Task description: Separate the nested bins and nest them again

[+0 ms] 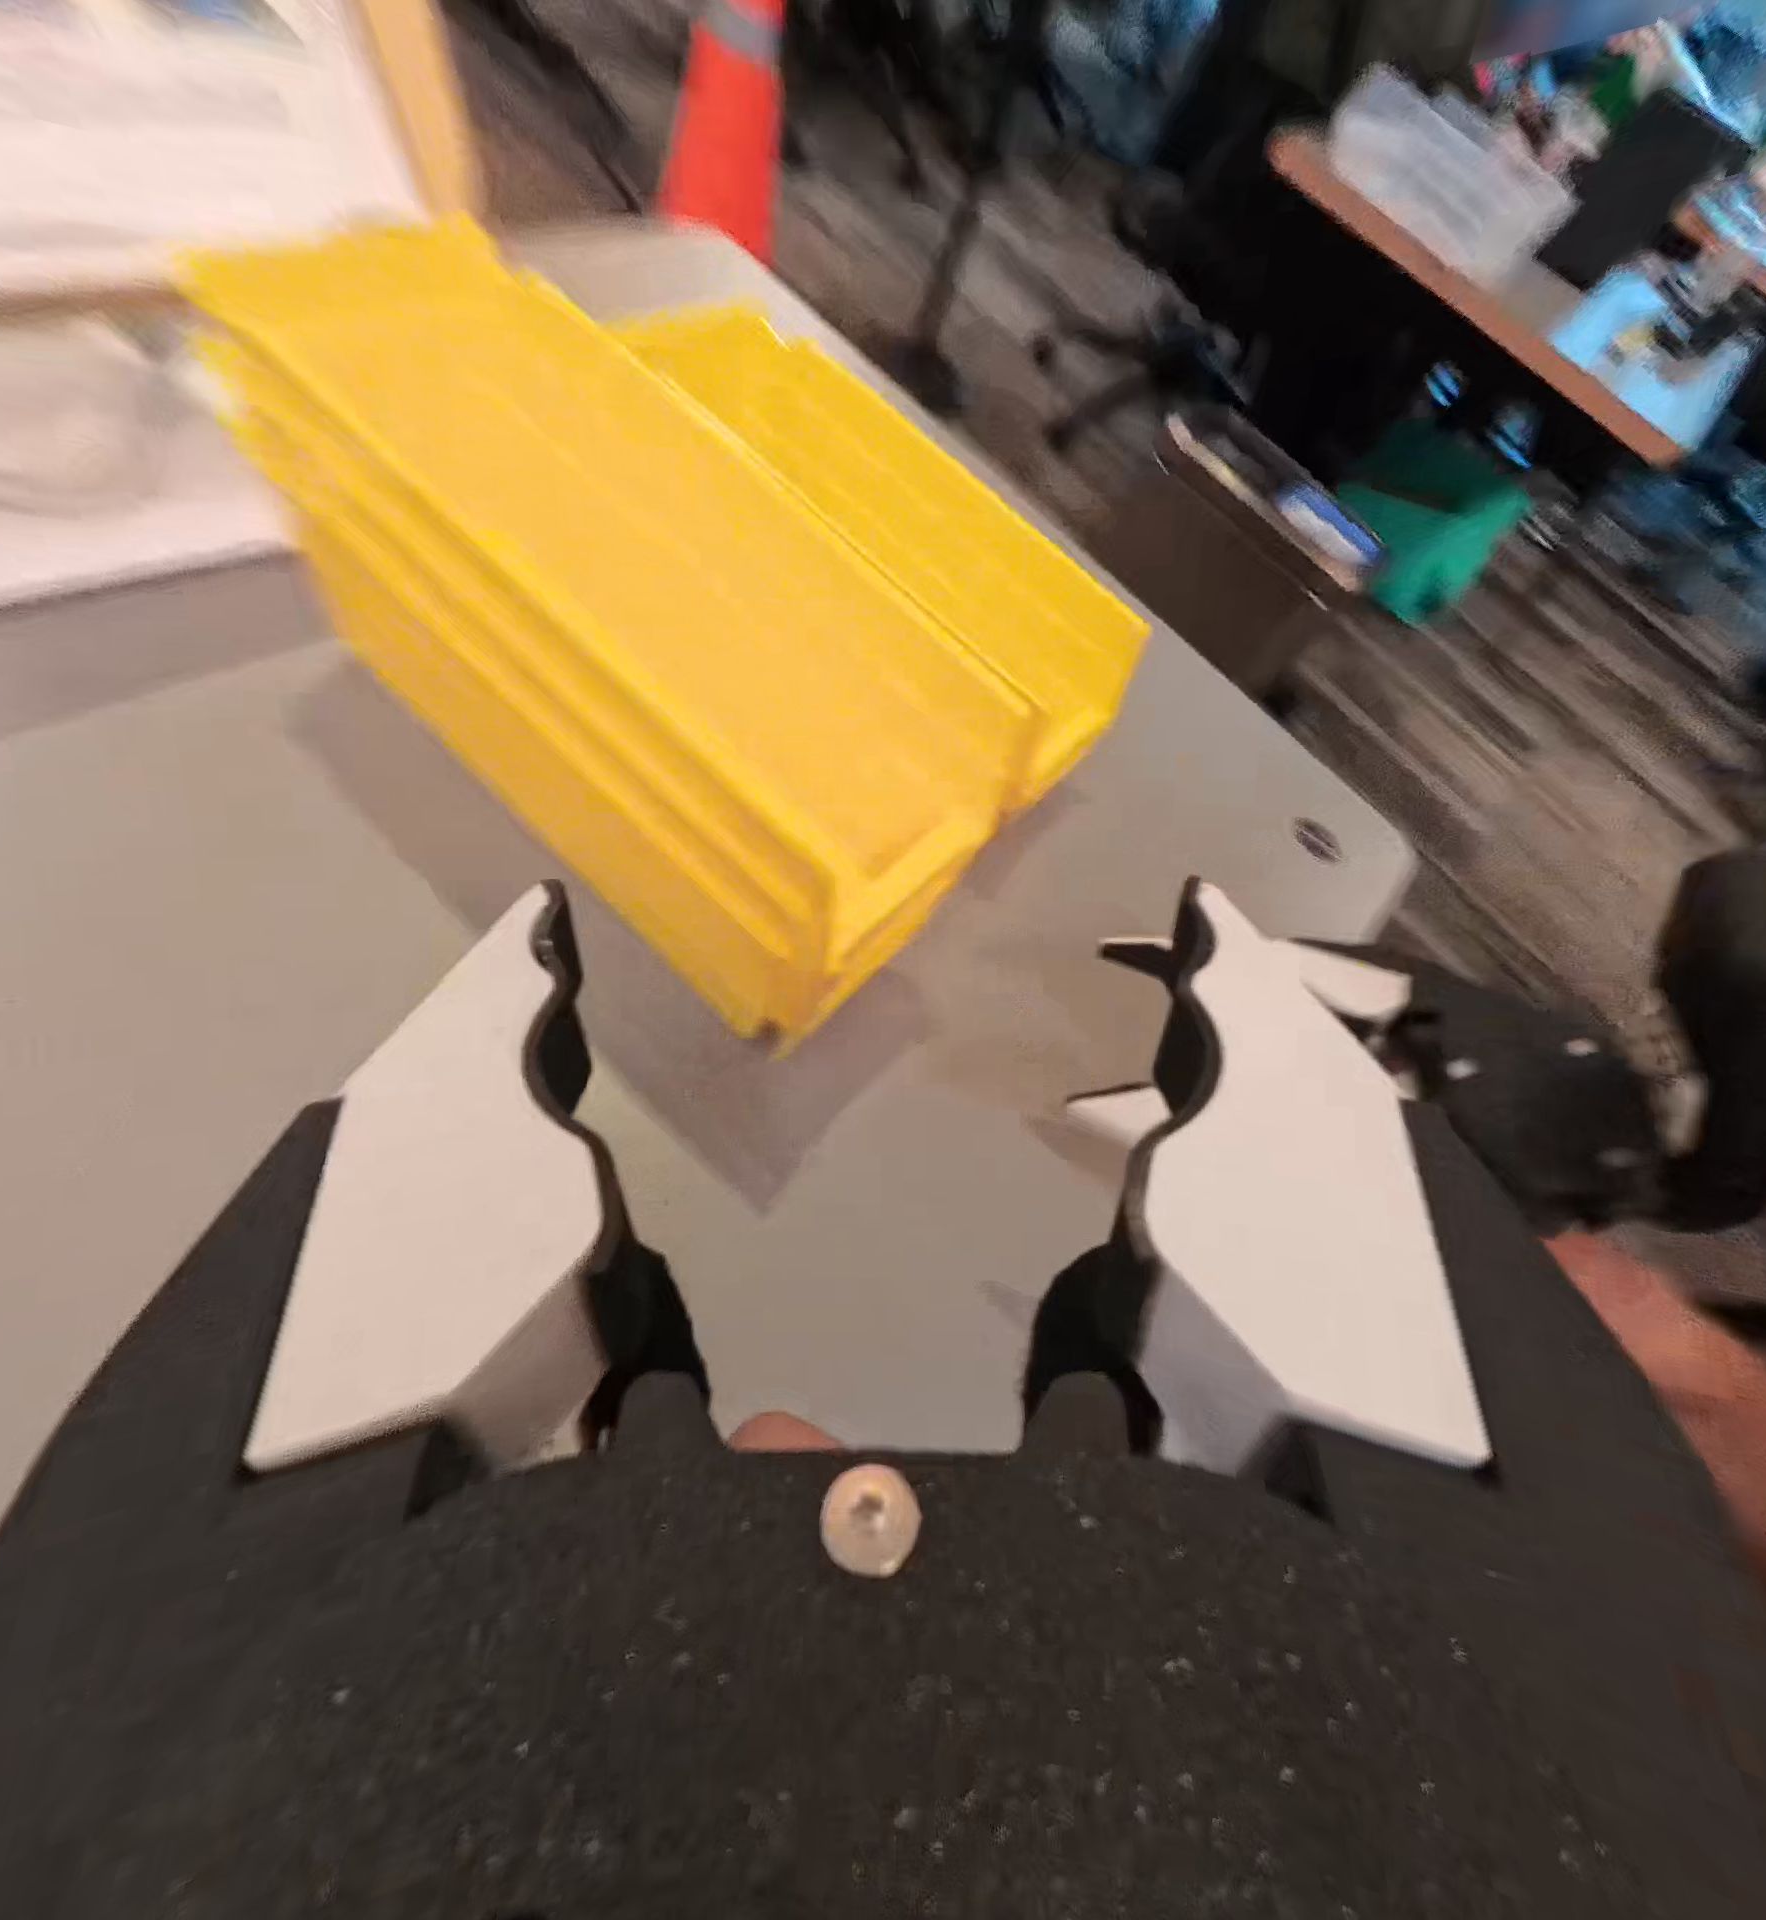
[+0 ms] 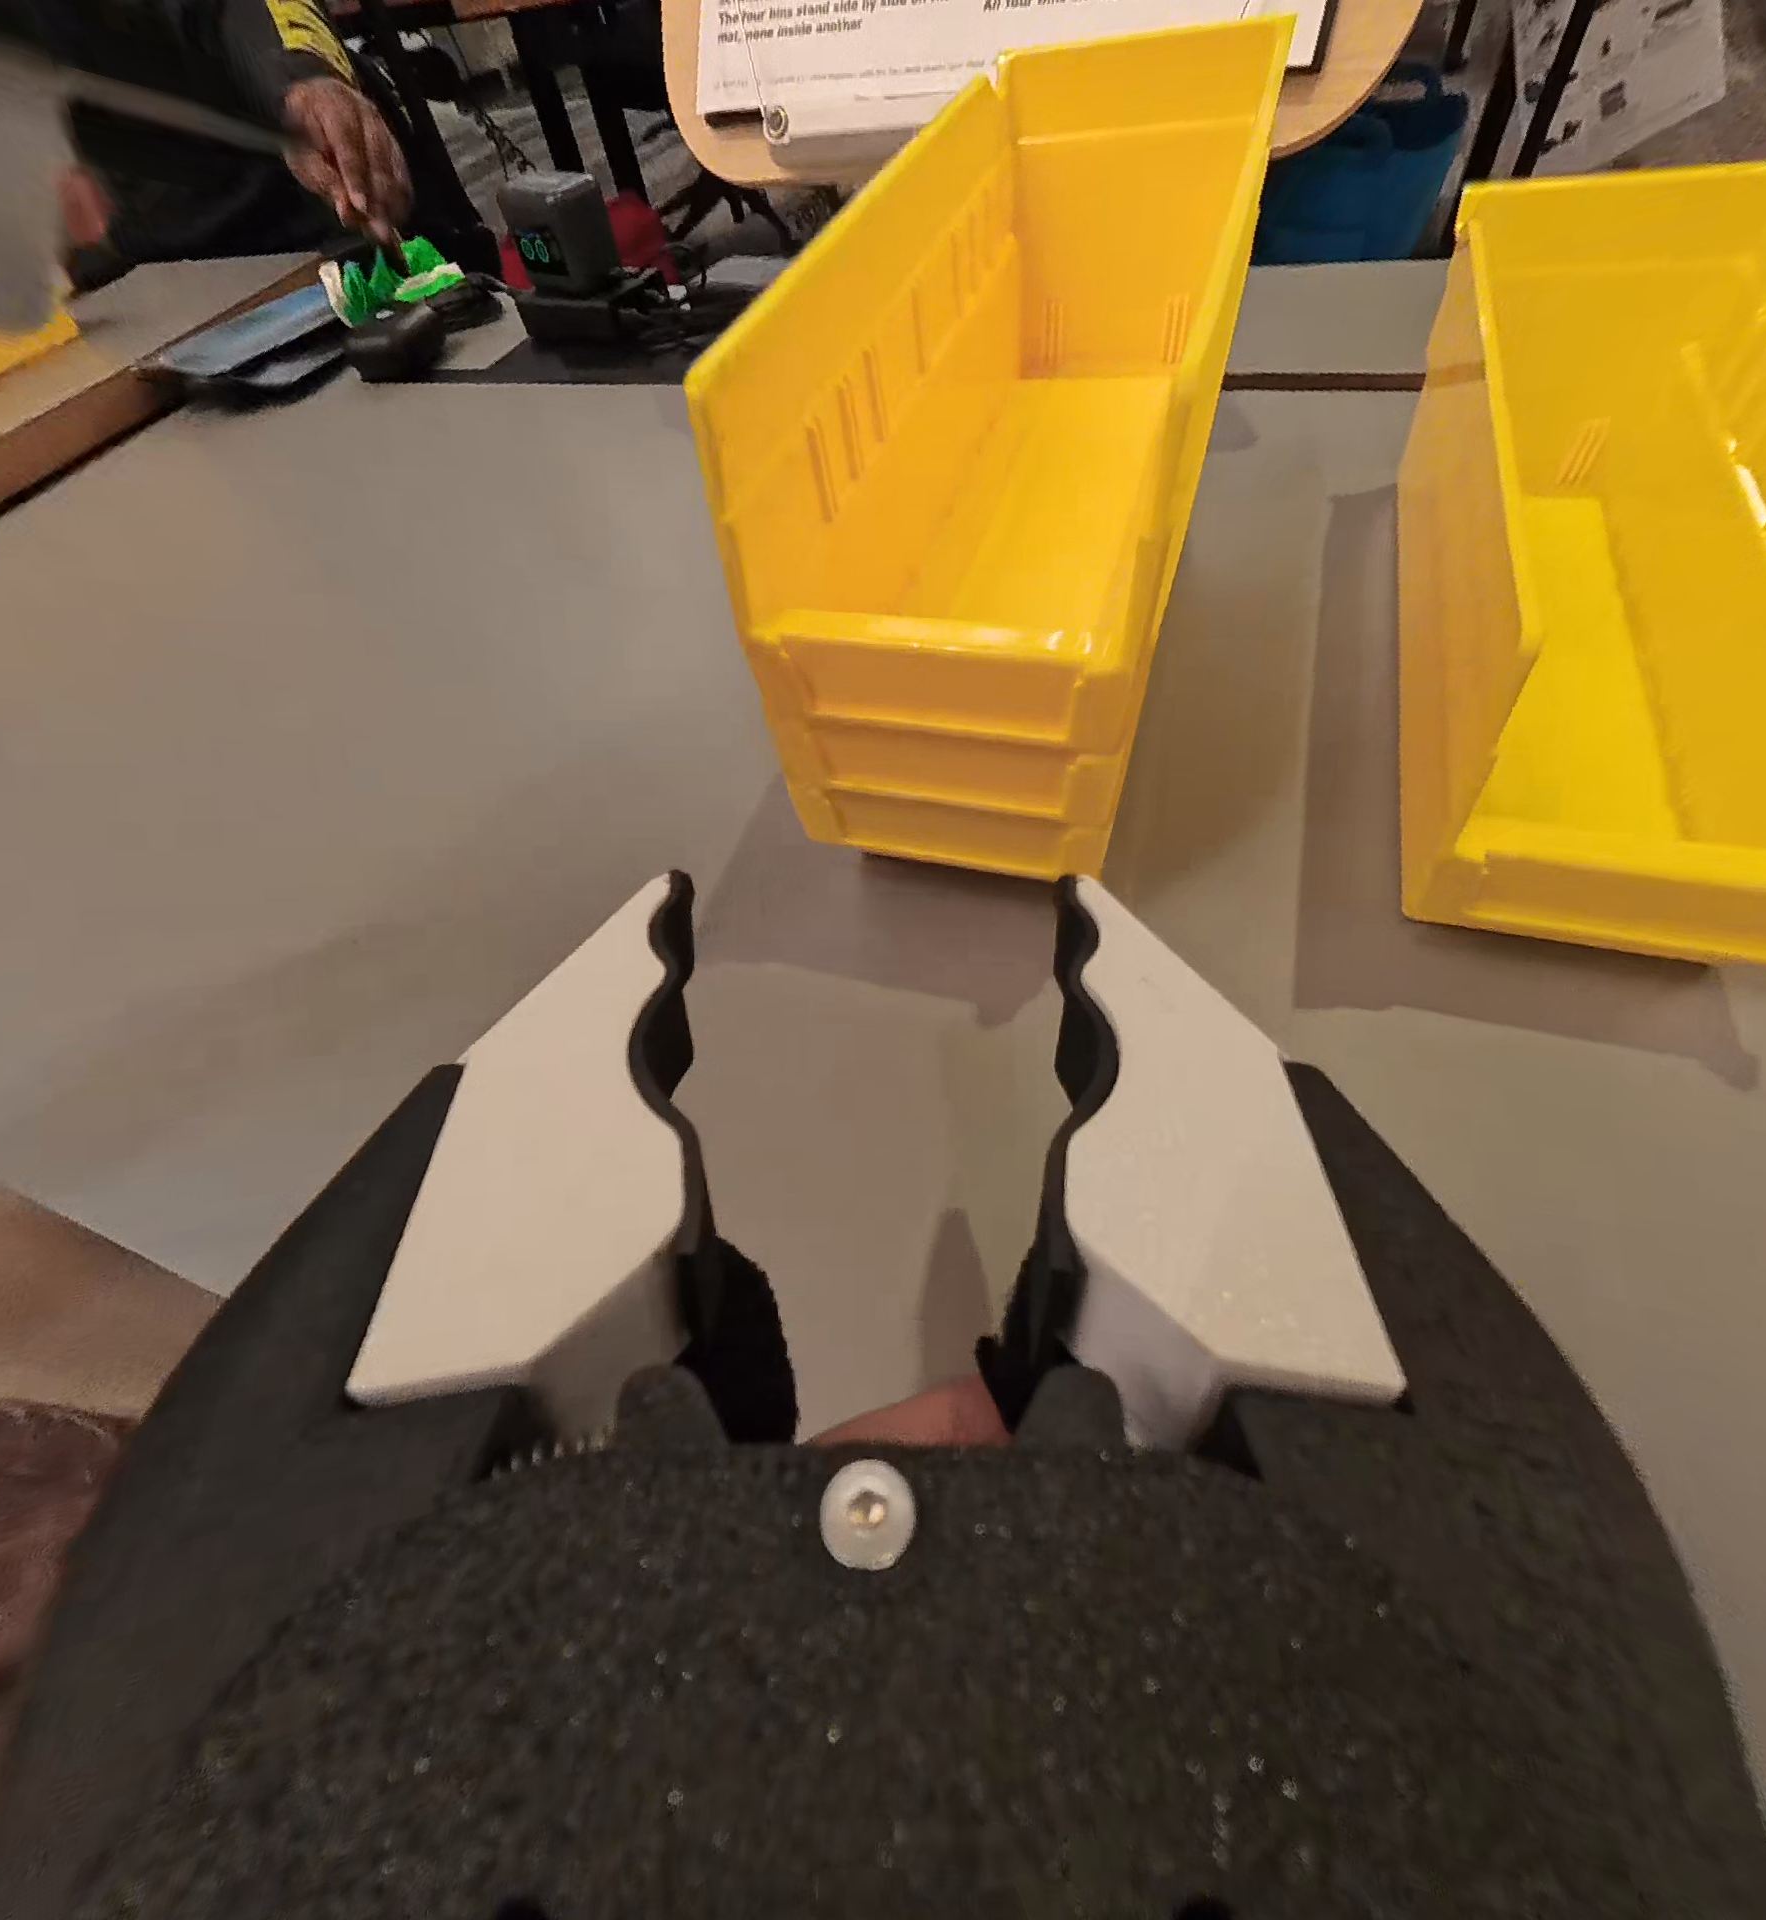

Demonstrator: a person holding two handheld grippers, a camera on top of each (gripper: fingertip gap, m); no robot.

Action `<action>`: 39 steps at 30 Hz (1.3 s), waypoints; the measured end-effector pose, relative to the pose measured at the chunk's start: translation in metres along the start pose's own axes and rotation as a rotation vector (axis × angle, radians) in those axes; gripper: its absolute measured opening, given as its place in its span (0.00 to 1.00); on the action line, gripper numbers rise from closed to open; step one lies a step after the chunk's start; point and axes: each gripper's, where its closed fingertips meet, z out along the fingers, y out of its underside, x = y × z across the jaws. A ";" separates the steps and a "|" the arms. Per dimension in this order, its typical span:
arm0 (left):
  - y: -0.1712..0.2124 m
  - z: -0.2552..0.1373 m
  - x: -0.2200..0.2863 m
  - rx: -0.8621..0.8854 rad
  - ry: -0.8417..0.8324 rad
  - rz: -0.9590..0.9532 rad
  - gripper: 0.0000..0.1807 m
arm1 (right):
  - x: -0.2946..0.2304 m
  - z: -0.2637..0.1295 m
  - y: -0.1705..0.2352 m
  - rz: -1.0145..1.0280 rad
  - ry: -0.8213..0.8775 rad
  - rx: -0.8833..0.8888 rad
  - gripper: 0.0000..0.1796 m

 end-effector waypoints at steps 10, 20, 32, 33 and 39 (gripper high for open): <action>-0.046 0.126 -0.090 -0.601 -0.513 -0.225 0.73 | -0.014 -0.001 0.014 0.120 -0.143 -0.083 0.39; -0.047 0.170 -0.102 -0.715 -0.673 -0.259 0.78 | 0.000 -0.007 0.012 0.241 -0.193 -0.085 0.39; -0.043 0.171 -0.101 -0.725 -0.652 -0.288 0.56 | -0.017 -0.003 0.017 0.204 -0.228 -0.126 0.39; -0.044 0.170 -0.102 -0.717 -0.655 -0.284 0.55 | -0.019 -0.003 0.018 0.201 -0.233 -0.135 0.39; -0.042 0.166 -0.098 -0.722 -0.660 -0.303 0.52 | -0.022 -0.002 0.020 0.205 -0.242 -0.145 0.39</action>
